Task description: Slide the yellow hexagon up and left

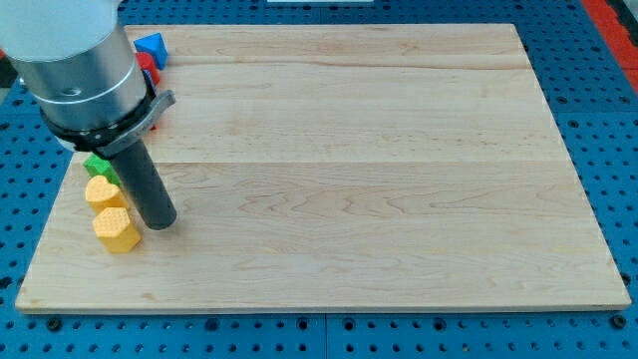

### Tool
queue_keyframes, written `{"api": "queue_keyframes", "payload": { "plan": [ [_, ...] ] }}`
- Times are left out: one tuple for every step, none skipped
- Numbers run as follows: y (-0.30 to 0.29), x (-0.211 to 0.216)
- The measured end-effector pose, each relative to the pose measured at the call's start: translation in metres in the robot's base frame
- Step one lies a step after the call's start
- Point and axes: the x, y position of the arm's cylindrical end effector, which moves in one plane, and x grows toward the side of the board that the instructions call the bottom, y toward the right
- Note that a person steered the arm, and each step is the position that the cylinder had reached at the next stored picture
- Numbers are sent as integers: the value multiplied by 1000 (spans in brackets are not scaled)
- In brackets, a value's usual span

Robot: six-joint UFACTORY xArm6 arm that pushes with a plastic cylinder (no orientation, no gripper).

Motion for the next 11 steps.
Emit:
{"api": "queue_keyframes", "payload": {
  "plan": [
    [4, 23],
    [1, 44],
    [-19, 35],
    [-30, 28],
    [-43, 33],
    [-48, 38],
    [-48, 41],
    [-51, 41],
    [-56, 40],
    [-67, 40],
    [-80, 39]
  ]
}}
